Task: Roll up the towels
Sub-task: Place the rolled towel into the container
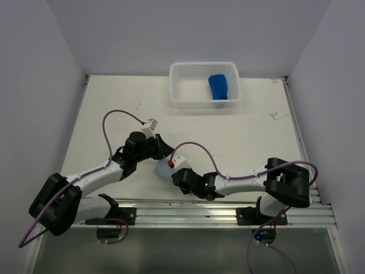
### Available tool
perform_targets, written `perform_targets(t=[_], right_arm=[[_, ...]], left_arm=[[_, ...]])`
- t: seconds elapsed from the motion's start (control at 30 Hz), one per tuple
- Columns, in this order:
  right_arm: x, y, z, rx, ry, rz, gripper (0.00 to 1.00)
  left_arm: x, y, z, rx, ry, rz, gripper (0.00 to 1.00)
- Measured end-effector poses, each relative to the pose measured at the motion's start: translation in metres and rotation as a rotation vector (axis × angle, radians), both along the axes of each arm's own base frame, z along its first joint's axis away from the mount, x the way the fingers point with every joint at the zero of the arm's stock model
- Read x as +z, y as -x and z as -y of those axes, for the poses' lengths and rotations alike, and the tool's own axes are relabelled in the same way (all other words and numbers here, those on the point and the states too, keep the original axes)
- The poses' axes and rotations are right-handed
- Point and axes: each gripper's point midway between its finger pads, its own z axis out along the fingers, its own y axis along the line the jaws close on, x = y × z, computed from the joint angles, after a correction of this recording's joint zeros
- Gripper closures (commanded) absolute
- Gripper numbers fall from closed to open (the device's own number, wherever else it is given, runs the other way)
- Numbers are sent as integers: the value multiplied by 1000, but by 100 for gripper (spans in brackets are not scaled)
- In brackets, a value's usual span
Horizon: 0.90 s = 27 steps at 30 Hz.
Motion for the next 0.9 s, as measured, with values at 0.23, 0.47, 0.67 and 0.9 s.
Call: perform_targets(t=[0.23,0.47,0.67,0.9], right_arm=[[1,-3,5,-19,39,21,100],[9,-14,5,-25,113,59,100],[32,-40,0,-36,143,97,100],[85,-79,-25,27,181,199,100]], left_arm=[[29,-31,-43,115,-27,86,89],[29,-38,-71,170,-82,97,89],[20,-36,-85,189,-130,72,89],[42,-45,-98,231,-131,102,88]])
